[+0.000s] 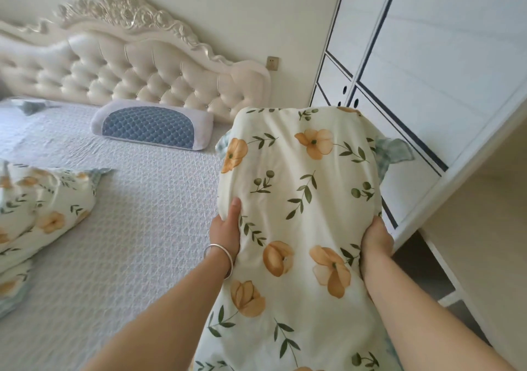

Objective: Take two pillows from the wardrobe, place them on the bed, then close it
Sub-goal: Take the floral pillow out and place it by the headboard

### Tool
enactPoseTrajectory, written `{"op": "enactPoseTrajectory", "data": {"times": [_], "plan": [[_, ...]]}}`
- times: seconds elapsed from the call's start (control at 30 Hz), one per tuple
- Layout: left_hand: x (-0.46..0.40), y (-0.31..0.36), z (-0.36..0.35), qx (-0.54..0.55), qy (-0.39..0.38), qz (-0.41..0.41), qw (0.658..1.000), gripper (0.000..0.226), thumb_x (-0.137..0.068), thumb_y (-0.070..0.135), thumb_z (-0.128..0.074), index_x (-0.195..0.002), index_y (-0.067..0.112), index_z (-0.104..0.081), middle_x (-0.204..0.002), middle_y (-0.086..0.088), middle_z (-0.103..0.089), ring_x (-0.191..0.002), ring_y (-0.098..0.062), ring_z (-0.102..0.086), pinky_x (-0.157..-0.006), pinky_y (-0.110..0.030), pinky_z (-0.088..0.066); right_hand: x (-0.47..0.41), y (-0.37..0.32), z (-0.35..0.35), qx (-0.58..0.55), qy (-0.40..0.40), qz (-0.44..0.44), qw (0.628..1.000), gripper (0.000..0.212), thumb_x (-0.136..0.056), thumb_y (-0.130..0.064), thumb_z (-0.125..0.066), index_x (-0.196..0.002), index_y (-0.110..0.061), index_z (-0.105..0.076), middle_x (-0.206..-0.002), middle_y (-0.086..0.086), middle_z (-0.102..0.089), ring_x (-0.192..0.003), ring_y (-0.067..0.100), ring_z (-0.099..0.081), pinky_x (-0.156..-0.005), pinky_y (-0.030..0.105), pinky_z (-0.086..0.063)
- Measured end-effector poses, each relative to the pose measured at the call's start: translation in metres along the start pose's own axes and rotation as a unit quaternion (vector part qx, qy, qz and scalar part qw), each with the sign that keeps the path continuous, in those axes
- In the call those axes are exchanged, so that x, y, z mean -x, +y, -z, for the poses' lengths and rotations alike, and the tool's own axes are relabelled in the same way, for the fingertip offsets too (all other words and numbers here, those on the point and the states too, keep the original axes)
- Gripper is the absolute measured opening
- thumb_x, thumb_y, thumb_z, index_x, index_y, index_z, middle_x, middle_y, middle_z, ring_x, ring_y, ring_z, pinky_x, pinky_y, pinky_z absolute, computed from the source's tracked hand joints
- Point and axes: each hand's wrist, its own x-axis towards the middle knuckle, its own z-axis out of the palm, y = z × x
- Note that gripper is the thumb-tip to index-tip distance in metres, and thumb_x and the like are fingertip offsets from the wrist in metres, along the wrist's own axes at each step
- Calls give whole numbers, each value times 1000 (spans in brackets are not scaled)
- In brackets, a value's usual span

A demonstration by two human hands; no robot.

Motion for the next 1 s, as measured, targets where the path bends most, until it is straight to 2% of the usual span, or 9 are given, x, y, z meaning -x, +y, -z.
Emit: {"op": "enactPoseTrajectory", "data": {"times": [0.1,0.17,0.23,0.33,0.5,0.63,0.7,0.83,1.0], "plan": [[-32,8,10,5,32,4,999,67,-79,64,-51,-110,6,-62,-99,-12,-69,-90,-27,-64,-78,-36,-49,-17,-2,-43,11,-27,-10,1000,27,-91,-33,-44,-102,-10,-54,-86,4,-57,-85,25,-54,-58,30,-40],[-51,13,15,0,46,8,999,60,-82,60,-50,-105,6,-63,-94,-11,-69,-85,-24,-64,-68,-30,-47,-31,0,-69,13,-37,-21,999,28,-89,-33,-45,-102,-10,-56,-86,4,-58,-78,23,-55,-61,30,-40],[-70,16,17,-2,63,10,998,54,-84,58,-49,-99,8,-64,-89,-9,-69,-80,-22,-63,-61,-26,-44,-49,0,-95,27,-45,-25,998,27,-88,-33,-45,-100,-10,-56,-93,6,-60,-82,25,-55,-68,32,-42],[-98,18,13,2,94,19,995,52,-83,60,-48,-95,12,-64,-86,-8,-68,-78,-21,-63,-58,-25,-42,-79,0,-135,46,-62,-28,997,30,-88,-34,-46,-102,-10,-55,-100,8,-58,-91,28,-54,-75,34,-41],[-158,27,-11,-4,142,26,990,44,-85,59,-46,-79,19,-63,-82,-7,-68,-76,-23,-63,-56,-25,-41,-143,-14,-203,64,-105,-46,991,44,-85,-34,-48,-117,-6,-56,-102,8,-59,-91,29,-55,-74,35,-42],[-217,50,-50,-1,188,25,982,52,-84,62,-44,-92,15,-66,-86,-8,-69,-74,-20,-62,-55,-25,-40,-207,-45,-267,84,-166,-59,981,32,-88,-33,-48,-111,-13,-56,-81,2,-56,-75,23,-55,-69,32,-42],[-249,65,-69,8,217,31,976,53,-84,61,-44,-96,14,-66,-82,-7,-68,-72,-20,-62,-54,-26,-39,-236,-64,-299,110,-192,-57,974,34,-88,-35,-48,-111,-13,-58,-78,2,-57,-69,20,-53,-62,30,-41],[-315,95,-105,16,253,39,967,62,-82,63,-46,-100,8,-67,-86,-10,-69,-74,-22,-62,-56,-29,-40,-294,-105,-367,135,-235,-56,961,43,-86,-35,-50,-119,-8,-58,-103,7,-63,-76,23,-56,-70,32,-44],[-397,118,-128,27,289,44,956,61,-83,62,-45,-103,8,-65,-86,-9,-66,-71,-19,-58,-53,-27,-36,-348,-136,-450,199,-261,-63,943,49,-85,-38,-50,-122,-7,-57,-112,11,-64,-92,29,-60,-79,35,-48]]}}
